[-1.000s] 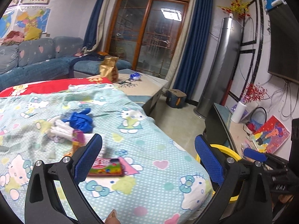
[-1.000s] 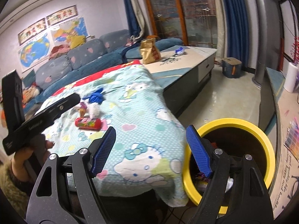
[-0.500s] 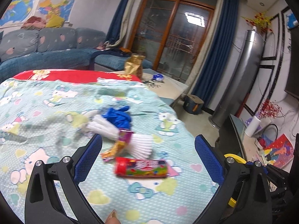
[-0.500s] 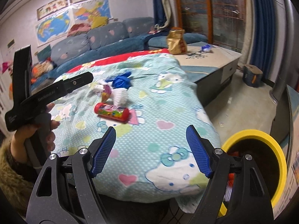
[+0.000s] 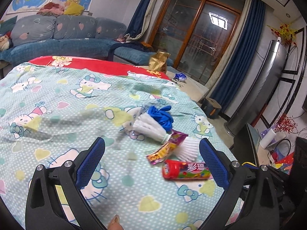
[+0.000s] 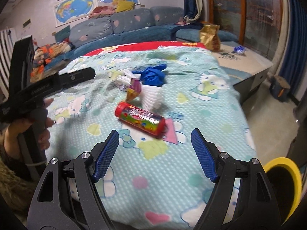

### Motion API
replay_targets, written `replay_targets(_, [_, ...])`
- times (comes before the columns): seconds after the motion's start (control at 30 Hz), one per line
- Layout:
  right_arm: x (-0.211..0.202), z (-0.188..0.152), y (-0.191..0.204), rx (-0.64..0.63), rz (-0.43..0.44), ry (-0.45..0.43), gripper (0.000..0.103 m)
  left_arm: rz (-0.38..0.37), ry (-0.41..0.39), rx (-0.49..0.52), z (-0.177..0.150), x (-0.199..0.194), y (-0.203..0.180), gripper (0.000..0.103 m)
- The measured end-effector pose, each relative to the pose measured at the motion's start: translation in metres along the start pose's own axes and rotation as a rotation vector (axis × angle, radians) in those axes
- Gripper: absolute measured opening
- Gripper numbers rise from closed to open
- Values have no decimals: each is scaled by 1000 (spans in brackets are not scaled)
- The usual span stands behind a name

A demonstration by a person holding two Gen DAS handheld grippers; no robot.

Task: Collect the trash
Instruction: 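Grasp the red candy tube with the right tool while the left tool grasps the yellow-purple candy wrapper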

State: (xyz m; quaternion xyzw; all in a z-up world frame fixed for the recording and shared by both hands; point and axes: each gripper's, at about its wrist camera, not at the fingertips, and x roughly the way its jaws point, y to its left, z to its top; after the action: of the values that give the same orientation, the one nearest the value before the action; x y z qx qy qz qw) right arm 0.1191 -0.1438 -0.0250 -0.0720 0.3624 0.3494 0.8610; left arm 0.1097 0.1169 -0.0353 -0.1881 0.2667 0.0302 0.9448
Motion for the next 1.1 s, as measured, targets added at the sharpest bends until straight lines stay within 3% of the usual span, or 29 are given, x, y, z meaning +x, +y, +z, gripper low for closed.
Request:
replay_targets(0.07, [9, 4, -1, 6, 17, 13, 70, -6, 15, 0, 1, 2, 4, 92])
replay_targets(0.1, [14, 7, 0, 1, 28, 22, 70, -11, 21, -1, 1, 3, 4, 86])
replay_targets(0.33, [54, 19, -2, -31, 69, 104, 70, -68, 78, 19, 4, 21, -4, 76])
replay_targets(0.7, [86, 28, 7, -140, 95, 149, 69, -149, 194, 11, 5, 70, -9, 52])
replay_targets(1.1, [93, 12, 14, -122, 135, 166, 41, -193, 270, -12, -3, 104, -8, 36])
